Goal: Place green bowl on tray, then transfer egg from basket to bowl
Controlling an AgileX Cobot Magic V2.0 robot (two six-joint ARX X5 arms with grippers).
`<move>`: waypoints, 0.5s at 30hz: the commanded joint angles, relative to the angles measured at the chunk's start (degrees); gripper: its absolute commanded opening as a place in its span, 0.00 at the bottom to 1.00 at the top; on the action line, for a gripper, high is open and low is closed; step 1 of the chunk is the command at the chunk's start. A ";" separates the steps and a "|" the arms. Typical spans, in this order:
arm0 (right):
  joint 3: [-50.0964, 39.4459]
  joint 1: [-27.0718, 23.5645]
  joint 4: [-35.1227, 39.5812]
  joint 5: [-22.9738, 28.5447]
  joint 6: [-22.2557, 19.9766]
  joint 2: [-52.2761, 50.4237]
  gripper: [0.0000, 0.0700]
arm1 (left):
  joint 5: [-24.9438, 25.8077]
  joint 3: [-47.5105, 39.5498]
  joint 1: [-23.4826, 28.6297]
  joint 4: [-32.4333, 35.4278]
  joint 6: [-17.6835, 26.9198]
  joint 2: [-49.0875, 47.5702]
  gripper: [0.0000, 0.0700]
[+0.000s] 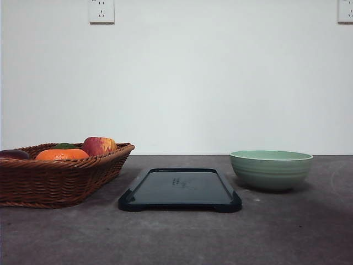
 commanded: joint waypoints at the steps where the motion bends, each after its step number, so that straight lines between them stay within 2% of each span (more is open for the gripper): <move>1: -0.24 -0.07 0.66 -0.04 1.18 -0.09 0.02 | -0.13 -1.07 -0.04 -0.28 -1.84 -0.02 0.00; 3: -0.24 -0.07 0.61 0.06 3.02 -0.09 0.02 | -0.13 -1.07 -0.04 -0.30 -6.17 -0.02 0.00; 9: -0.24 -0.07 -0.53 0.87 14.02 -0.09 0.01 | 0.42 -1.07 -0.04 -0.33 -26.83 -0.02 0.00; 10: -0.22 -0.07 -0.81 0.92 16.85 -0.09 0.01 | 0.46 -1.07 -0.04 -0.33 -28.88 0.00 0.00; 13: -0.22 -0.07 -0.66 1.70 29.73 -0.09 0.01 | 2.19 -1.07 -0.04 -0.31 -34.89 0.00 0.00; 15: -0.22 -0.07 -0.16 1.58 34.97 -0.09 0.01 | 3.07 -1.07 -0.04 -0.24 -39.97 0.00 0.00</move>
